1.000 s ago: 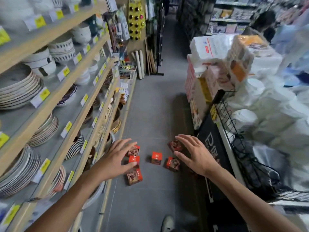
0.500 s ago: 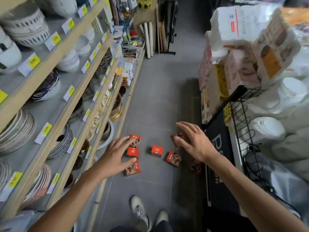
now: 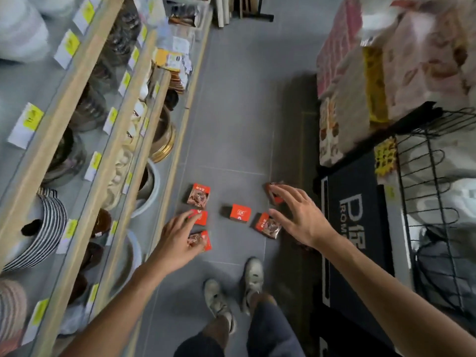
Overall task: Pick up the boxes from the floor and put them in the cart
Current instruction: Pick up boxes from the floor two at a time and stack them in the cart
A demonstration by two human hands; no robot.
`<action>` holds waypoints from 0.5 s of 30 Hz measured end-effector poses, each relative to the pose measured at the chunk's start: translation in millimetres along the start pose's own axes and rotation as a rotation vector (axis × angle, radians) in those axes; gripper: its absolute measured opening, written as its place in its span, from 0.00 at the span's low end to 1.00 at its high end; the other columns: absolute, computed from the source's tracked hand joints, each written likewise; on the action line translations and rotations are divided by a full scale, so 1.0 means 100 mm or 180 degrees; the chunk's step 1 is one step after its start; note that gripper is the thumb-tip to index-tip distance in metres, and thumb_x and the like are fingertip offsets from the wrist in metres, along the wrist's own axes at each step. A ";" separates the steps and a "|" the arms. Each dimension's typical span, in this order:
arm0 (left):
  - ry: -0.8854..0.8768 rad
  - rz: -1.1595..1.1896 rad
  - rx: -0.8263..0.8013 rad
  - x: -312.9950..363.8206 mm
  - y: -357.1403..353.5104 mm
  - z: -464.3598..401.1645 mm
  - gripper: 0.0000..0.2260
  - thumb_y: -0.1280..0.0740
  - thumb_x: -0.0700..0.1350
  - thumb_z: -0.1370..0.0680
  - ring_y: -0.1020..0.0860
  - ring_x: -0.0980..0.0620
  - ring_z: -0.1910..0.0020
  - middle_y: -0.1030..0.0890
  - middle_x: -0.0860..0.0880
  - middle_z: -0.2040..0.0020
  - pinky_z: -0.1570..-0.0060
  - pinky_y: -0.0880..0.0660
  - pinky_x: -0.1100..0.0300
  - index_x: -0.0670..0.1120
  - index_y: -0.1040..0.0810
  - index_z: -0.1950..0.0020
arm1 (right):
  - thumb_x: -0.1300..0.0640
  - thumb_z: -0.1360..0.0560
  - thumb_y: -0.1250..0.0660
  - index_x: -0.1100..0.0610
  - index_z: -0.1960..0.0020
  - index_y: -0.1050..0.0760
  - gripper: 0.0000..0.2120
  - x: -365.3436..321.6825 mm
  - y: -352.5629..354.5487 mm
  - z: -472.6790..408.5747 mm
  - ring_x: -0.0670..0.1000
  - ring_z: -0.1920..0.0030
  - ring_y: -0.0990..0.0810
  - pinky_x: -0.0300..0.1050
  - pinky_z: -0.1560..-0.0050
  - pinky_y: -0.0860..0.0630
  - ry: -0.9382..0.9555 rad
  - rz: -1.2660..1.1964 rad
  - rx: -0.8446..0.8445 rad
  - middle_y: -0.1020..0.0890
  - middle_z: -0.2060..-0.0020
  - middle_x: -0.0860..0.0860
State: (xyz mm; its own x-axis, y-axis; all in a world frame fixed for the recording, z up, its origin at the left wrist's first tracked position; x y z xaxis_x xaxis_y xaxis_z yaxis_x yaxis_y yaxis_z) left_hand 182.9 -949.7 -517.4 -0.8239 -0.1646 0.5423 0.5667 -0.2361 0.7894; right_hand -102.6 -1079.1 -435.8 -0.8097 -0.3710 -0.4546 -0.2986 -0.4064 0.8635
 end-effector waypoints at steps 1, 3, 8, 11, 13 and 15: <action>0.0051 0.0061 0.0005 -0.10 -0.11 -0.11 0.33 0.39 0.62 0.27 0.32 0.45 0.29 0.29 0.47 0.28 0.31 0.36 0.50 0.48 0.30 0.25 | 0.38 0.19 0.38 0.48 0.21 0.39 0.31 0.08 -0.16 -0.13 0.52 0.24 0.37 0.51 0.24 0.41 0.0009 -0.0017 -0.0080 0.33 0.24 0.49; 0.0148 0.0129 0.0015 -0.34 -0.39 -0.28 0.31 0.37 0.61 0.27 0.29 0.44 0.32 0.27 0.46 0.31 0.32 0.34 0.51 0.46 0.28 0.27 | 0.38 0.20 0.38 0.50 0.21 0.39 0.32 0.27 -0.56 -0.38 0.54 0.25 0.36 0.51 0.24 0.41 -0.0048 -0.0027 -0.0342 0.33 0.24 0.51; 0.0422 0.0320 0.0080 -1.02 -1.25 -0.58 0.30 0.35 0.59 0.27 0.26 0.43 0.35 0.25 0.47 0.33 0.35 0.30 0.47 0.48 0.29 0.28 | 0.34 0.24 0.38 0.48 0.21 0.39 0.36 0.92 -1.85 -1.00 0.56 0.28 0.32 0.55 0.26 0.34 -0.0089 -0.0003 -0.0840 0.32 0.25 0.51; 0.0578 0.0318 0.0109 -1.35 -1.87 -0.75 0.32 0.35 0.59 0.29 0.29 0.46 0.36 0.22 0.44 0.35 0.36 0.35 0.53 0.46 0.28 0.28 | 0.33 0.25 0.36 0.46 0.20 0.44 0.39 1.32 -2.61 -1.37 0.57 0.27 0.34 0.56 0.27 0.33 0.0003 0.0203 -0.1051 0.36 0.24 0.50; 0.0607 0.0408 0.0118 -1.60 -2.31 -0.82 0.31 0.36 0.61 0.28 0.29 0.47 0.38 0.21 0.43 0.36 0.39 0.36 0.56 0.47 0.29 0.28 | 0.35 0.26 0.34 0.44 0.19 0.47 0.41 1.55 -3.10 -1.57 0.57 0.26 0.37 0.55 0.27 0.35 -0.0005 0.0213 -0.1179 0.38 0.23 0.50; 0.0596 0.0458 0.0196 -1.86 -2.70 -0.93 0.31 0.37 0.63 0.26 0.27 0.48 0.38 0.21 0.45 0.35 0.38 0.35 0.58 0.49 0.30 0.28 | 0.36 0.28 0.32 0.43 0.20 0.48 0.43 1.74 -3.53 -1.80 0.57 0.26 0.37 0.56 0.27 0.35 0.0052 0.0215 -0.1184 0.38 0.23 0.51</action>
State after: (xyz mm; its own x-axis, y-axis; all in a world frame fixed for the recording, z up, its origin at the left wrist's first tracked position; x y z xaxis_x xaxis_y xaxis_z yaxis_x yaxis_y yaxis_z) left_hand 183.6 -944.5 -858.7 -0.7168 -0.3685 0.5920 0.6722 -0.1395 0.7271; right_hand -47.1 -1150.6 -859.1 -0.8122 -0.4194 -0.4055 -0.0387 -0.6548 0.7548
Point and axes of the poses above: each hand's wrist, its own z-axis away from the middle knuckle, its own y-axis out of the back of the hand, x = y × z, the point moved 7 cm from there along -z, towards the middle knuckle
